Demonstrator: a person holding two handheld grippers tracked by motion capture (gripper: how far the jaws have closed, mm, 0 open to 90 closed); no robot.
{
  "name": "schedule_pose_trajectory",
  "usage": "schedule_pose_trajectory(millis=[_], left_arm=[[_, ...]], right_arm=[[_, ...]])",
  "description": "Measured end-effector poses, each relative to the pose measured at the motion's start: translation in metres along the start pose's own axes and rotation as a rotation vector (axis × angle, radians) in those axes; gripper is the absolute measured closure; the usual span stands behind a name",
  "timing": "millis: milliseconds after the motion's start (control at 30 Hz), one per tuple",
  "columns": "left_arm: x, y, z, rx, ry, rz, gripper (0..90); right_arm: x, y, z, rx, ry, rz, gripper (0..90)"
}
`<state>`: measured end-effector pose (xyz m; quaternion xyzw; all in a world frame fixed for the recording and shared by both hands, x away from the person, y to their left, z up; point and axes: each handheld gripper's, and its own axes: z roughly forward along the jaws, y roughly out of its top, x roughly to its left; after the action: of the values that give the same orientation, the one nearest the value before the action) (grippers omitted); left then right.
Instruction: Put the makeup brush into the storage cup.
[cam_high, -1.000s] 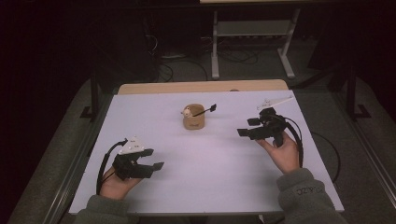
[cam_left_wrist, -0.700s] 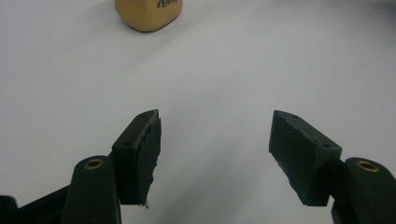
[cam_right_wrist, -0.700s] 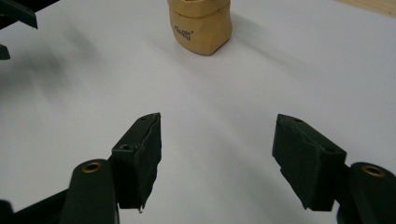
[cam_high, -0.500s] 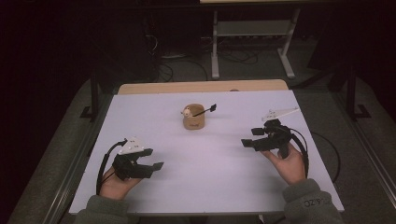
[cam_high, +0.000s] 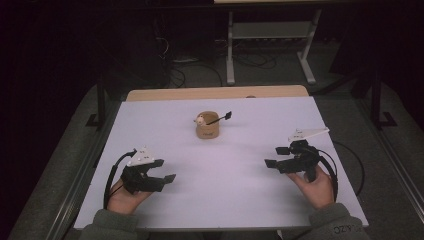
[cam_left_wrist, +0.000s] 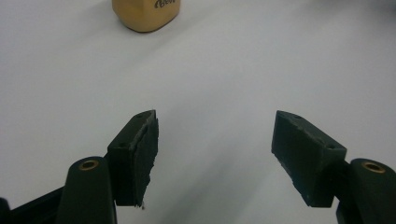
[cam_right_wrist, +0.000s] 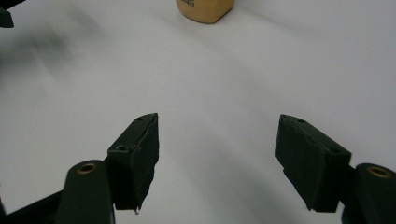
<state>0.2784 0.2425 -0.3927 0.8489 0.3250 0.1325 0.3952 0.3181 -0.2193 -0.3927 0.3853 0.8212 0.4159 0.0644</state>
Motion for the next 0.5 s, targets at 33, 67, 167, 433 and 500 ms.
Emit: schedule_pose_trajectory(millis=[33,67,167,433,500], left_arm=[[0.000,0.000,0.001,0.005,-0.003,0.003,31.1],[0.000,0.000,0.001,0.005,-0.008,-0.004,31.1],[0.000,0.000,0.001,0.013,-0.010,0.011,30.7],[-0.002,-0.002,0.001,0.013,-0.006,0.011,28.7],[-0.003,-0.003,0.002,0.015,-0.006,0.015,28.4]], right_arm=[[0.000,-0.002,-0.001,0.003,0.000,0.009,28.9],[-0.001,-0.004,-0.002,0.000,-0.003,0.006,28.6],[0.000,-0.009,-0.004,0.002,-0.006,0.018,27.8],[0.000,-0.020,-0.010,-0.002,-0.013,0.027,25.7],[0.000,-0.023,-0.011,-0.005,-0.013,0.030,25.6]])
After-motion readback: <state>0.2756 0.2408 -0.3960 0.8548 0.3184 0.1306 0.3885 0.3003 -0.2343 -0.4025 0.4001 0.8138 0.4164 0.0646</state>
